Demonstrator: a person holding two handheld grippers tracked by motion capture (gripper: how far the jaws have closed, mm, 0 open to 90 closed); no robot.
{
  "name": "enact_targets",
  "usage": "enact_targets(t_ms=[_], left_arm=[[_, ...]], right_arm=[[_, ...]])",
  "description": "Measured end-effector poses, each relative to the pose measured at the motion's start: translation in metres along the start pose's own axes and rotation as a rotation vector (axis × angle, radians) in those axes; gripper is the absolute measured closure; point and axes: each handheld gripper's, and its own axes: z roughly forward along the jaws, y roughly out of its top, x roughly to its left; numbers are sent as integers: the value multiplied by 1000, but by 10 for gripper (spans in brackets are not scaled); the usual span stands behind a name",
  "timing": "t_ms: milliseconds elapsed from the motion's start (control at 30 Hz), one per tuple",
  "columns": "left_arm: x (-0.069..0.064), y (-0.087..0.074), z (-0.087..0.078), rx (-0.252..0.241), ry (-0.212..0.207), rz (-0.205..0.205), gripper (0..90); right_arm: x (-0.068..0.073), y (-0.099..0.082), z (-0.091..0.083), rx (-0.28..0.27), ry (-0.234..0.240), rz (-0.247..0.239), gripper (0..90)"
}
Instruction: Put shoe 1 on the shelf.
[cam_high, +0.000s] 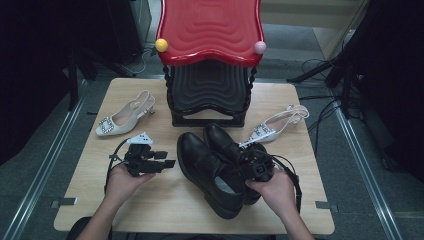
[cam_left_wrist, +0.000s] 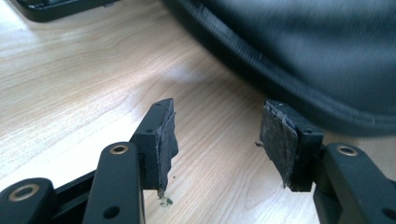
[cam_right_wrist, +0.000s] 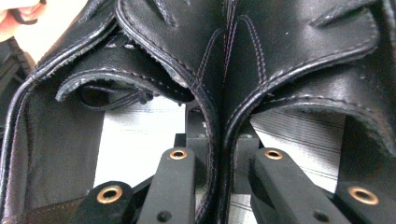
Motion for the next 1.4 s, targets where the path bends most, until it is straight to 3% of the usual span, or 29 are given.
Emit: enact_targets(t_ms=[133, 200, 400, 633, 733, 933, 1000, 1167, 1200, 1400], left_arm=[[1, 0, 1, 2, -3, -2, 439], [0, 0, 2, 14, 4, 0, 436], [-2, -1, 5, 28, 9, 9, 434], [-2, -1, 5, 32, 10, 14, 434], [-2, -1, 7, 38, 12, 12, 433], [-4, -1, 9, 56, 15, 21, 431], [-5, -1, 12, 75, 21, 43, 431], [-5, -1, 13, 78, 12, 43, 431], [-5, -1, 13, 74, 9, 40, 431], [-4, -1, 13, 64, -12, 30, 430]], right_arm=[[-4, 0, -9, -17, -12, 9, 836], [-9, 1, -19, -44, 3, 34, 835], [-13, 12, -32, -90, 26, 45, 834], [-3, 29, -41, -98, 50, 23, 834], [6, 36, -52, -123, 45, -5, 834], [10, 56, -61, -185, 3, -1, 833], [8, 66, -61, -205, -6, 3, 833], [3, 90, -55, -251, -39, 23, 833], [0, 102, -51, -278, -57, 38, 833], [-14, 130, -36, -392, -112, 99, 833]])
